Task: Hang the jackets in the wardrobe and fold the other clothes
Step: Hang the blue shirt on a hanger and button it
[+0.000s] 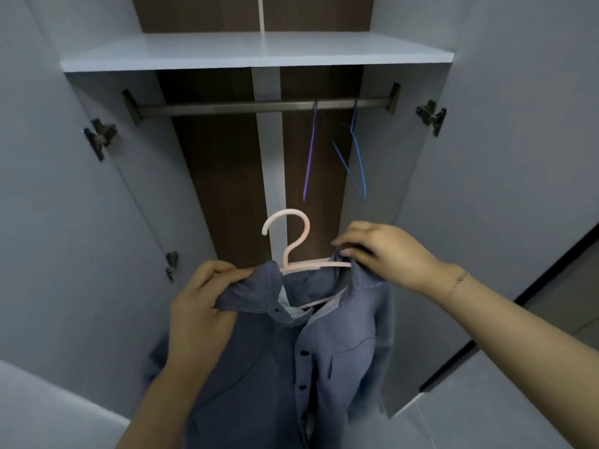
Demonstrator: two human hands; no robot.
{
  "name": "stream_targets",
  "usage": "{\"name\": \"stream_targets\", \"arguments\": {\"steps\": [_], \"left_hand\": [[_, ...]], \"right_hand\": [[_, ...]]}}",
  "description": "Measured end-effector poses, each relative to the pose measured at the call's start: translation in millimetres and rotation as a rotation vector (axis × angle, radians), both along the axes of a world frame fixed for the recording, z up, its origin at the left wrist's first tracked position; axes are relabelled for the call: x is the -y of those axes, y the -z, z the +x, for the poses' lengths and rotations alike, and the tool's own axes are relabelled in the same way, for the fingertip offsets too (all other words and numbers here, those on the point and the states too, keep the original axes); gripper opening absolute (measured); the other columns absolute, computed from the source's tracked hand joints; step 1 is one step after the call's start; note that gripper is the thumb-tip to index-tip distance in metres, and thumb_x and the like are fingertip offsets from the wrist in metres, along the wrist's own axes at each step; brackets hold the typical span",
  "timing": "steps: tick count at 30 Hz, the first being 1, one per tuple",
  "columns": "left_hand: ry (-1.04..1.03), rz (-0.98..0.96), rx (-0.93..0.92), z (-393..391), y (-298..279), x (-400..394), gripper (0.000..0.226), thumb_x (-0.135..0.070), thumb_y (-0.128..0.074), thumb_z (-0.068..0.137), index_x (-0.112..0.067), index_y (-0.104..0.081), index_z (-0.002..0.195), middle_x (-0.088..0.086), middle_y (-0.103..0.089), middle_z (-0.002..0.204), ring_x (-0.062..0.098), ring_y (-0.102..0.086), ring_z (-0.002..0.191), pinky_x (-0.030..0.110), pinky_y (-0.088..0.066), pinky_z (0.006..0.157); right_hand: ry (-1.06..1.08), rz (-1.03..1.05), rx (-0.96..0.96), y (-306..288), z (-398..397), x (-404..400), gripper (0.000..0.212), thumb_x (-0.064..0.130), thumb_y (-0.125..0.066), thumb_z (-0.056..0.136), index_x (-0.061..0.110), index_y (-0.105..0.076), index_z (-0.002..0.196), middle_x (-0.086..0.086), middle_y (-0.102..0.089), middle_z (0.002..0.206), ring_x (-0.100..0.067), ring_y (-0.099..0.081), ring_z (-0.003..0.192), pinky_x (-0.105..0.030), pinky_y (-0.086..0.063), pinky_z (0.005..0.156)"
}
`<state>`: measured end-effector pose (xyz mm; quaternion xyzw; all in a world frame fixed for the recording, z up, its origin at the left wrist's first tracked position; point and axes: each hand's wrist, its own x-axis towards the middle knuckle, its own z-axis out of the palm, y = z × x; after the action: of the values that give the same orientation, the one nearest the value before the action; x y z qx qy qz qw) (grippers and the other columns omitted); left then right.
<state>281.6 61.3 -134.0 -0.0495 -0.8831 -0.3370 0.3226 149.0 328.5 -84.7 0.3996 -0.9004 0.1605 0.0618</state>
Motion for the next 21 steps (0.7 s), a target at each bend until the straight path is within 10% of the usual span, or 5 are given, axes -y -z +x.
{"name": "stream_targets", "arguments": {"steps": [12, 15, 19, 21], "left_hand": [[0.084, -0.059, 0.077, -8.4, 29.4, -25.2, 0.052, 0.033, -0.064, 0.061, -0.003, -0.075, 0.097, -0.002, -0.059, 0.097, 0.004, -0.054, 0.087, 0.006, -0.043, 0.078], [0.126, -0.019, 0.127, -11.8, 37.7, -22.2, 0.048, 0.026, -0.064, 0.064, -0.007, -0.075, 0.097, -0.002, -0.061, 0.099, 0.005, -0.057, 0.087, 0.014, -0.047, 0.076], [0.191, 0.126, 0.265, -11.2, 48.5, -14.5, 0.051, 0.018, -0.059, 0.074, -0.027, -0.065, 0.098, -0.013, -0.061, 0.109, 0.0, -0.059, 0.104, 0.014, -0.046, 0.089], [0.206, 0.167, 0.406, -11.3, 53.0, -11.8, 0.062, 0.02, -0.055, 0.08, -0.039, -0.054, 0.099, -0.015, -0.061, 0.101, 0.003, -0.06, 0.092, 0.014, -0.046, 0.08]], "right_hand": [[0.122, 0.561, 0.182, 52.6, -17.7, -33.7, 0.018, 0.005, -0.05, 0.087, 0.006, -0.067, 0.091, -0.009, -0.061, 0.099, -0.025, -0.058, 0.089, -0.034, -0.044, 0.074], [0.386, 0.083, 0.631, 57.9, -23.0, -36.1, 0.031, -0.002, -0.049, 0.093, 0.01, -0.06, 0.067, -0.002, -0.06, 0.069, -0.015, -0.052, 0.065, -0.027, -0.04, 0.066], [0.801, -1.048, 1.651, 59.4, -27.5, -43.1, 0.04, -0.007, -0.033, 0.097, -0.002, -0.056, 0.064, -0.008, -0.055, 0.047, -0.012, -0.054, 0.035, -0.018, -0.048, 0.039], [0.794, -1.358, 1.81, 64.3, -25.4, -41.2, 0.04, -0.01, -0.034, 0.087, -0.003, -0.056, 0.055, -0.006, -0.052, 0.044, -0.011, -0.05, 0.032, -0.016, -0.046, 0.037]]}}
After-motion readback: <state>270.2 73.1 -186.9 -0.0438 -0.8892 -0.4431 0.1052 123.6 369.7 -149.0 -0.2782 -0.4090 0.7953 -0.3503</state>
